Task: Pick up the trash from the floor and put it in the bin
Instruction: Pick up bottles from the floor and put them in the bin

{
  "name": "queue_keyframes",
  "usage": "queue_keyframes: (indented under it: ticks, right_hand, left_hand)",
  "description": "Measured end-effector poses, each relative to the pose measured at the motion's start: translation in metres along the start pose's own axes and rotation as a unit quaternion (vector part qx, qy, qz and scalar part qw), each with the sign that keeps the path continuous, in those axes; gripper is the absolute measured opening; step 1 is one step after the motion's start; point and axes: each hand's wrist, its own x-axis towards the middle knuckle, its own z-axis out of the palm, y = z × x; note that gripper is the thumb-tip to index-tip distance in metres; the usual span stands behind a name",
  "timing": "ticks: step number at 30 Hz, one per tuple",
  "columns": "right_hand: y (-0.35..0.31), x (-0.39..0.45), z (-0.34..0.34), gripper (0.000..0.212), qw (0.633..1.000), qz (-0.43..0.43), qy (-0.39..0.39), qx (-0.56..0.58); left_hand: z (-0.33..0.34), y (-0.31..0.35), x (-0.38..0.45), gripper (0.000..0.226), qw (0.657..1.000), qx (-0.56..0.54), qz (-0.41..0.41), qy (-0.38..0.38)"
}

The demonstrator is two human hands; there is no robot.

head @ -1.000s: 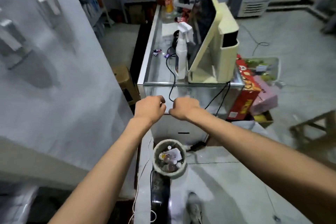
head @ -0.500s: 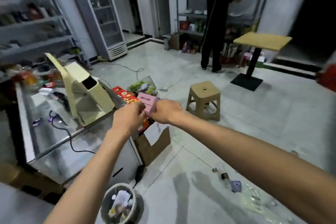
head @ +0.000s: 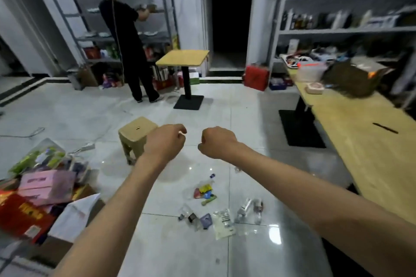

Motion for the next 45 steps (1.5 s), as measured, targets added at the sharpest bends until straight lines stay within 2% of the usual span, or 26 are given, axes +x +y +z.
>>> queue_keyframes:
  ticks: [6,12,29,39,45]
  right_hand:
    - [0.117,-0.005,-0.011,0.029,0.996,0.092,0.022,0.003]
    - [0.183,0.026,-0.009,0.031,0.989,0.146,0.03,0.015]
    - [0.26,0.247,-0.022,0.031,0.979,0.202,0.018,-0.018]
    - [0.323,0.321,-0.029,0.028,0.971,0.237,0.0,-0.012]
    - [0.375,0.364,-0.038,0.029,0.972,0.234,-0.022,-0.007]
  left_hand:
    - [0.041,0.107,0.037,0.034,0.995,-0.005,0.097,-0.014]
    - [0.08,0.153,0.087,0.034,0.989,-0.019,0.144,-0.043]
    - [0.171,0.129,0.327,0.036,0.978,-0.024,0.18,-0.107]
    - [0.213,0.16,0.416,0.036,0.97,-0.026,0.212,-0.12]
    - [0.238,0.186,0.467,0.035,0.97,-0.028,0.2,-0.133]
